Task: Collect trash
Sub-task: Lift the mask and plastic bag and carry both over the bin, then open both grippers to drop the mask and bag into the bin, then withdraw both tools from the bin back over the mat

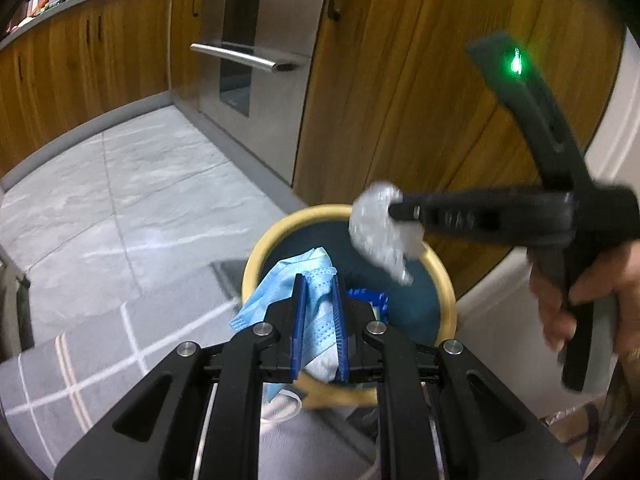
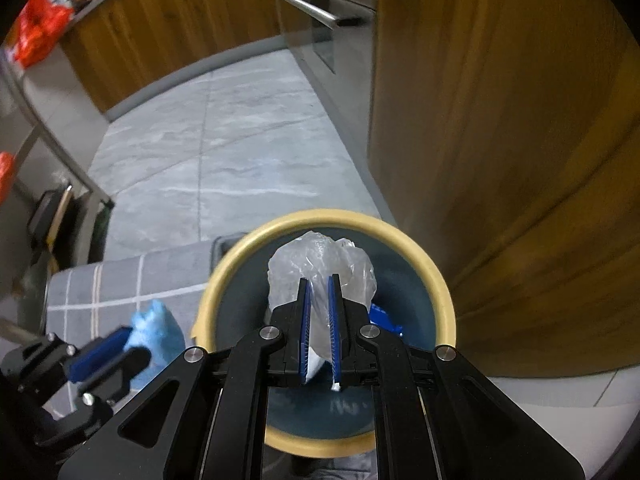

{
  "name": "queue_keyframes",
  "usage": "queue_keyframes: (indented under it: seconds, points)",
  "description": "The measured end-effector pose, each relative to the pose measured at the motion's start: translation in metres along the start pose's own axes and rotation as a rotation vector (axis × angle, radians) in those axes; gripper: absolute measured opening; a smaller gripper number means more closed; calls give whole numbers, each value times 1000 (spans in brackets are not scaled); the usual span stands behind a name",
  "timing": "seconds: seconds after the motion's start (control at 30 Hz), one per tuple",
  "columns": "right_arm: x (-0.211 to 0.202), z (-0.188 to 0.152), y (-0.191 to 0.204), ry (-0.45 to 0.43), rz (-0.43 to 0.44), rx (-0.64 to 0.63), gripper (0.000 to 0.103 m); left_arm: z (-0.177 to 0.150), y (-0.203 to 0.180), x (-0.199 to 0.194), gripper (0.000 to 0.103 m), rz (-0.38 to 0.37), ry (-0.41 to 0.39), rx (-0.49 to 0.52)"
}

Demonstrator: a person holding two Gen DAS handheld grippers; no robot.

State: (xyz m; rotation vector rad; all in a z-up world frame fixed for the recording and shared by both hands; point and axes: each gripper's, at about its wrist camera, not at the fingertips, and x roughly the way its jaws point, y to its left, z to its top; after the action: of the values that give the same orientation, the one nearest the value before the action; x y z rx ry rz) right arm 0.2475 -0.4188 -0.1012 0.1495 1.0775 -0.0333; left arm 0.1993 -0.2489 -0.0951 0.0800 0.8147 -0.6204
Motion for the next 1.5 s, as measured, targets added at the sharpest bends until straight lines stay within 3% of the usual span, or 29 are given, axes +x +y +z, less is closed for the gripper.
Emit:
queue_keyframes:
  seconds: [0.2,0.5,0.63,0.7,0.77,0.87,1.17,1.27,1.33,1.43,1.5]
  points:
    - [14,3,-11,20,-9,70,10,18,-13,18,13,-12,-44,61]
    - [20,6,-21,33,-16,109,10,10,-14,44,14,15,4,81]
    - [19,7,-22,27,-24,103,20,9,-14,48,23,24,14,77]
    - [20,6,-22,25,-21,106,24,9,-13,46,36,36,7,76]
    - [20,5,-23,22,-17,108,27,7,-11,42,41,41,-1,69]
    - [19,4,-22,17,-12,103,36,4,-6,40,42,50,3,56]
    - [14,-1,-10,11,-12,73,46,-5,8,19,42,78,18,35]
    - [9,-6,-3,12,-11,63,56,-7,12,6,44,95,12,27]
    - [2,-10,-1,6,-7,69,73,-9,15,-7,46,112,7,18]
    - [-12,-14,0,-25,8,97,89,-13,18,-23,62,141,0,7]
    - [-24,-16,1,-55,19,120,95,-18,19,-41,76,171,-15,14]
